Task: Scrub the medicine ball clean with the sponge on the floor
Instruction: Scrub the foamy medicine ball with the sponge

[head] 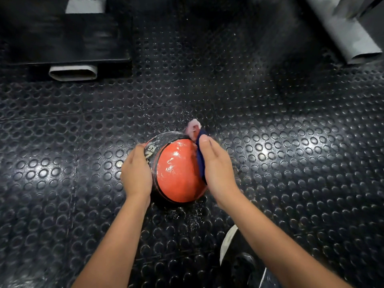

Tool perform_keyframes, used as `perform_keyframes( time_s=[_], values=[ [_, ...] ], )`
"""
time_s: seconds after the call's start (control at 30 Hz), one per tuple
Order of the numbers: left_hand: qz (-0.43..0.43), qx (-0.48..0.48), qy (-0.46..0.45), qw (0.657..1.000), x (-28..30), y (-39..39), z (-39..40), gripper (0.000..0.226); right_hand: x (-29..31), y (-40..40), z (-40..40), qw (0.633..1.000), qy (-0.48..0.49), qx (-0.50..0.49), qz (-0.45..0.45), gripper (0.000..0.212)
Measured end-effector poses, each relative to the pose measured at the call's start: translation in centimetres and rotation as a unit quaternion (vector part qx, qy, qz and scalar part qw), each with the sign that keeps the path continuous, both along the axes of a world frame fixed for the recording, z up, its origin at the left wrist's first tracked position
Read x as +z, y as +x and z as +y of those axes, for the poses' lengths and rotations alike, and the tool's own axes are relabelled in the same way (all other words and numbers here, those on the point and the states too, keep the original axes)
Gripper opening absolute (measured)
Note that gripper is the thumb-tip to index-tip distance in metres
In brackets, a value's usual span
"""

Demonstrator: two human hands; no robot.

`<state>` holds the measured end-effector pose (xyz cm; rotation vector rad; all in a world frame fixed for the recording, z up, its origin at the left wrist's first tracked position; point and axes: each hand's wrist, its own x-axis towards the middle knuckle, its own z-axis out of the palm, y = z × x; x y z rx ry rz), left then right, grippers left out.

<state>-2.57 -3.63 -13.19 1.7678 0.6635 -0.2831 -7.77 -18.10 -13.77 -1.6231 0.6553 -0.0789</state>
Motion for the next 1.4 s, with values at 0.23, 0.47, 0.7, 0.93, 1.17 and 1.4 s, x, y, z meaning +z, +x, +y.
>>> perform_keyframes(
  time_s=[0.23,0.47,0.7,0.93,1.17,1.4],
  values=[
    [-0.017,0.01,0.019,1.0,0.0,-0.1,-1.0,0.031,-3.0,-0.3,-1.5,0.987,0.102,-0.068,0.107,0.049],
    [-0.047,0.004,0.032,0.998,-0.8,0.0,-1.5,0.036,-0.6,0.1,-1.4,0.998,-0.028,-0.022,0.057,0.038],
    [-0.045,-0.01,0.025,0.999,-1.4,-0.2,-0.7,0.028,-4.2,-0.6,-2.7,0.995,0.04,-0.035,0.088,0.048],
    [-0.03,-0.03,0.011,0.999,-0.8,0.3,-0.1,0.032,-3.0,0.0,-2.9,0.993,0.054,-0.031,0.103,0.049],
    [-0.037,-0.019,-0.006,0.999,-1.0,-0.4,0.1,0.03,-1.2,0.3,-1.9,0.989,-0.114,0.084,-0.049,0.025],
    [-0.059,-0.036,0.015,0.998,-1.0,-0.8,-0.4,0.027,-3.5,0.4,-3.8,0.989,0.06,0.017,0.131,0.054]
  ],
)
